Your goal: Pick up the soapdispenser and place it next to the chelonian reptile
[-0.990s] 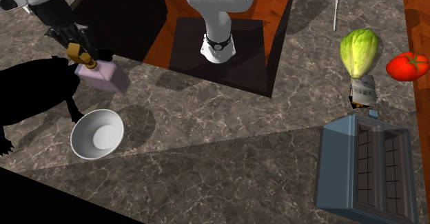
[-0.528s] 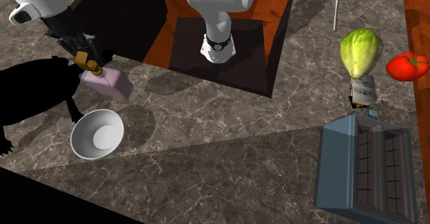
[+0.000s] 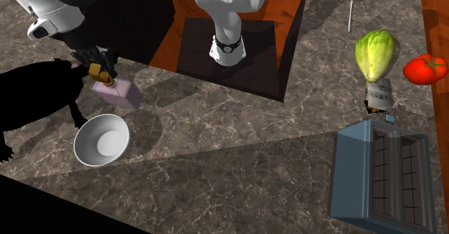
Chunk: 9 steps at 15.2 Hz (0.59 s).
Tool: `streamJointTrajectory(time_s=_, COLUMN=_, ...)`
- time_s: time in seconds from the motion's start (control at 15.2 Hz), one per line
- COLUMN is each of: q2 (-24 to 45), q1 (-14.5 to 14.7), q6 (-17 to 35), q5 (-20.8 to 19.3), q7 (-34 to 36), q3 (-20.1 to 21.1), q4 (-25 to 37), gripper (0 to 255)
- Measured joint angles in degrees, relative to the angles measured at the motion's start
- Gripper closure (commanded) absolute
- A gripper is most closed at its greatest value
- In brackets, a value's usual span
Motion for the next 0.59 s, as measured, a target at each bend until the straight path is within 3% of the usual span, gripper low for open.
streamJointTrajectory(time_s=0.59, q2=4.23, q1=1.66, q6=5.42, q5=4.36, q7=-4.88, q3=-2.71, q4=-3.4, gripper=255)
